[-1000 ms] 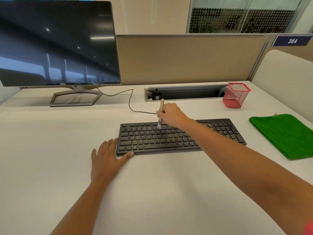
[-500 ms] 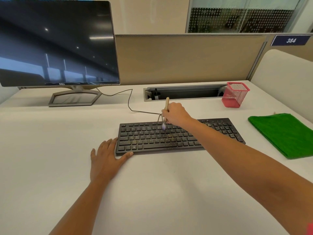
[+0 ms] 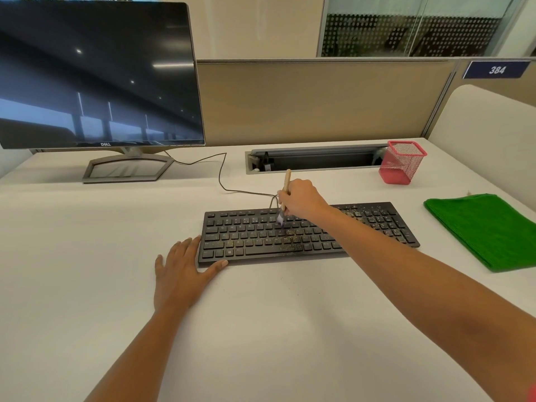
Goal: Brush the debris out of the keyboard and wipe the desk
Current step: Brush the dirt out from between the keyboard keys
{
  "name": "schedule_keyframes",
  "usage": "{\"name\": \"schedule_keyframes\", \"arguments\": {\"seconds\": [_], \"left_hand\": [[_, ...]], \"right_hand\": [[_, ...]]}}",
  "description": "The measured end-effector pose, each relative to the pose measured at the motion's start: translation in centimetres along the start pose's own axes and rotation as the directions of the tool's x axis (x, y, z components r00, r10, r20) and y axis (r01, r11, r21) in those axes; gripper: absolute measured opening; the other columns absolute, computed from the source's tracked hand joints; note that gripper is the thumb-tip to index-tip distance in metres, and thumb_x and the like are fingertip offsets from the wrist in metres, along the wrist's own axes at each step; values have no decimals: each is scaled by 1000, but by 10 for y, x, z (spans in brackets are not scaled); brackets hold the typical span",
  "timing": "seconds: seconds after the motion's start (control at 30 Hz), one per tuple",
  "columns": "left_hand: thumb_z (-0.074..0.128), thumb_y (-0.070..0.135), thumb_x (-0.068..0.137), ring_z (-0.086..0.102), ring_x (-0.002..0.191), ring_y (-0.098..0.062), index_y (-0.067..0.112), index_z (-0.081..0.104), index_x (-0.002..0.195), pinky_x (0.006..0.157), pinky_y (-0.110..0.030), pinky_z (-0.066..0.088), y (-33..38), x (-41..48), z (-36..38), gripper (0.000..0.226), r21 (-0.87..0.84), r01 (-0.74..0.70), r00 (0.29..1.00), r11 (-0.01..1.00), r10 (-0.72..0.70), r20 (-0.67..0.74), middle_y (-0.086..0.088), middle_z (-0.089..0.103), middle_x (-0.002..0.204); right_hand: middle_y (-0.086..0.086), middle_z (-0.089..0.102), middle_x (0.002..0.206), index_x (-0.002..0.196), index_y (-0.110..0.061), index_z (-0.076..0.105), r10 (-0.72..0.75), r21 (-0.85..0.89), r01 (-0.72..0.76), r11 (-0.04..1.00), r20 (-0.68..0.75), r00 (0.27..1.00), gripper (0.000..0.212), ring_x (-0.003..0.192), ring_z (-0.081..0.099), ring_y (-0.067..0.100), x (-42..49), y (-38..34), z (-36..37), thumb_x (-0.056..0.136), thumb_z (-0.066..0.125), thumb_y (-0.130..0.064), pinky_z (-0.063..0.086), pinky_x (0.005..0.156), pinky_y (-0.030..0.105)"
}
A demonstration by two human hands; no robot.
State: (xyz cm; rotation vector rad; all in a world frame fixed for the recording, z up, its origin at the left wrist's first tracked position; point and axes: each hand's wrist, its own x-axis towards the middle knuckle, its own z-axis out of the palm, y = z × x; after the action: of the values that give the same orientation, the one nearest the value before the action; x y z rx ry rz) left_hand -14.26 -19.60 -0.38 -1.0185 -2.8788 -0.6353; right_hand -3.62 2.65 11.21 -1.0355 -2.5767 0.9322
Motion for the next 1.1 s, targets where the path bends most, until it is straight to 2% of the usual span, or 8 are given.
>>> {"name": "schedule_keyframes", "arguments": {"seconds": [0.13,0.27,0.37,0.47,0.63,0.87,0.97,1.1], "left_hand": [[13,87,57,20,142,-13,29,31,145,116,-45,9,1,0,0,107,3,0,1000,1000,1,-3,5,34,150],[13,87,58,21,141,-13,29,32,144,116,-46,9,1,0,0,106,0,0,1000,1000,0,-8,5,35,149],[13,87,58,22,141,-13,28,32,144,116,-46,10,1,-1,0,107,8,-1,1000,1000,1,-9,5,35,149],[13,87,58,22,141,-13,29,32,144,115,-46,10,1,0,0,106,9,-4,1000,1000,4,-10,5,35,149],[13,87,58,22,141,-13,29,32,144,115,-45,10,1,0,0,106,6,-3,1000,1000,3,-11,4,36,149],[13,87,58,22,141,-13,29,31,145,116,-46,10,0,0,1,106,12,-1,1000,1000,1,-8,5,35,149],[13,87,58,23,141,-14,28,33,144,115,-46,11,0,0,0,106,17,-7,1000,1000,7,-17,4,37,148],[14,87,59,23,141,-14,28,33,144,115,-46,11,1,0,0,105,10,-8,1000,1000,9,-20,4,37,148]], "right_hand": [[19,67,99,105,5,60,5,-90,8,996,148,989,28,86,69,32,-3,0,-1,97,45,-17,56,83,35],[16,66,89,102,4,62,-34,-5,34,999,121,992,28,70,67,25,2,-4,-6,97,44,-17,54,69,25],[17,68,100,103,1,64,-119,73,109,991,152,981,29,78,65,21,2,-5,-3,97,47,-22,55,78,30],[10,64,96,104,-3,66,-192,3,198,980,270,944,30,80,59,20,-4,-5,-2,96,48,-26,50,83,35],[6,61,88,102,-2,65,-175,-164,247,955,360,917,31,76,56,16,-5,-3,-12,98,45,-25,47,67,23],[8,52,88,95,-5,55,-94,-382,164,909,194,976,18,64,49,14,-1,3,-20,97,43,-19,41,57,23],[11,55,88,100,-3,58,-122,-262,141,955,86,989,22,76,56,21,0,0,-16,98,43,-19,48,67,29],[11,57,84,100,3,60,-117,-132,113,985,-24,993,31,71,56,18,0,-3,-5,99,43,-22,42,58,23]]}}
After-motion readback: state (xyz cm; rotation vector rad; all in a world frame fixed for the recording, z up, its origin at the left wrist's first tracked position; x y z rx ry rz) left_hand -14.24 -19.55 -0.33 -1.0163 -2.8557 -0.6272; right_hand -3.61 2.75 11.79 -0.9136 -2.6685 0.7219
